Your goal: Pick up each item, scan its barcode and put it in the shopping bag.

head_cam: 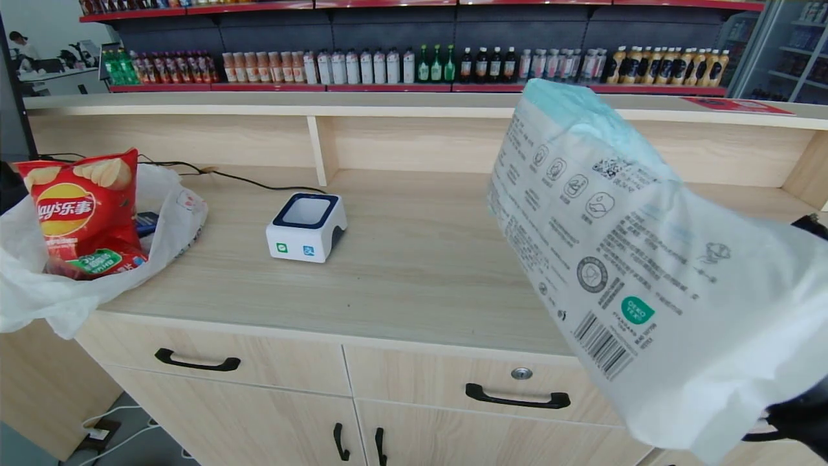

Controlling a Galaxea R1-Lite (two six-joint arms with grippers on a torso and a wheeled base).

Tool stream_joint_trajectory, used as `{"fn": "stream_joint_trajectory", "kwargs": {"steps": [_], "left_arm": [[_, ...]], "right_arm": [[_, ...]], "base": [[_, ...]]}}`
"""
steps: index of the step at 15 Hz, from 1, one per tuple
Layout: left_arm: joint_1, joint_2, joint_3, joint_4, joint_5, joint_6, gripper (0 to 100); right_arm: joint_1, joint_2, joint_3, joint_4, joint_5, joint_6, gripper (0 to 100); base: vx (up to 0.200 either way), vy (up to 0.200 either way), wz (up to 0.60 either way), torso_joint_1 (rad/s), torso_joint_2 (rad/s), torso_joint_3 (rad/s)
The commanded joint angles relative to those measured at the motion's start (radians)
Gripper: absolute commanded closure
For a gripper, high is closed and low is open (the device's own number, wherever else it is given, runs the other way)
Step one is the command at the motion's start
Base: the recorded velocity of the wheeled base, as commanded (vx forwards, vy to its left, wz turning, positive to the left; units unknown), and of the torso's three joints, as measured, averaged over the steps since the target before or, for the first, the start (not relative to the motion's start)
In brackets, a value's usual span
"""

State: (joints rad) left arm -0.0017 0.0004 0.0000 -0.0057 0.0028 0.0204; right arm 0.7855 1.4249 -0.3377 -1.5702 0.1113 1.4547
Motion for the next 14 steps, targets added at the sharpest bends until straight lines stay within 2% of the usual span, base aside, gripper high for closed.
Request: {"fn": "stream_joint_trajectory", "kwargs": {"steps": [1, 3, 6, 8, 9, 10, 12, 14], "left_arm": [[0.000, 0.000, 0.000, 0.000, 0.000, 0.000, 100], [0.000, 0.000, 0.000, 0.000, 0.000, 0.001, 100], [0.000, 0.000, 0.000, 0.000, 0.000, 0.000, 100], [0.000, 0.000, 0.000, 0.000, 0.000, 0.000, 100], [0.000, 0.000, 0.000, 0.000, 0.000, 0.000, 100], [0.000, 0.000, 0.000, 0.000, 0.000, 0.000, 100], [0.000, 0.000, 0.000, 0.000, 0.000, 0.000, 100], [0.000, 0.000, 0.000, 0.000, 0.000, 0.001, 100]], "right_arm": [[-0.011, -0.007, -0.020, -0.001, 0.022, -0.185, 100], [-0.015, -0.007, -0.037, -0.001, 0.039, -0.355, 100], [-0.019, -0.012, -0.040, -0.001, 0.057, -0.478, 100], [-0.017, -0.012, -0.032, -0.001, 0.156, -0.649, 100], [-0.020, -0.024, -0.054, -0.001, 0.255, -0.792, 100], [-0.038, -0.006, -0.055, 0.010, 0.309, -0.936, 100], [-0.118, 0.065, -0.092, 0.076, 0.317, -1.183, 100], [-0.150, 0.124, -0.136, 0.108, 0.248, -1.294, 100]], "base": [[0.000, 0.000, 0.00, 0.000, 0.00, 0.000], [0.000, 0.000, 0.00, 0.000, 0.00, 0.000], [0.000, 0.000, 0.00, 0.000, 0.00, 0.000], [0.000, 0.000, 0.00, 0.000, 0.00, 0.000], [0.000, 0.000, 0.00, 0.000, 0.00, 0.000], [0.000, 0.000, 0.00, 0.000, 0.00, 0.000], [0.000, 0.000, 0.00, 0.000, 0.00, 0.000], [0.000, 0.000, 0.00, 0.000, 0.00, 0.000]]}}
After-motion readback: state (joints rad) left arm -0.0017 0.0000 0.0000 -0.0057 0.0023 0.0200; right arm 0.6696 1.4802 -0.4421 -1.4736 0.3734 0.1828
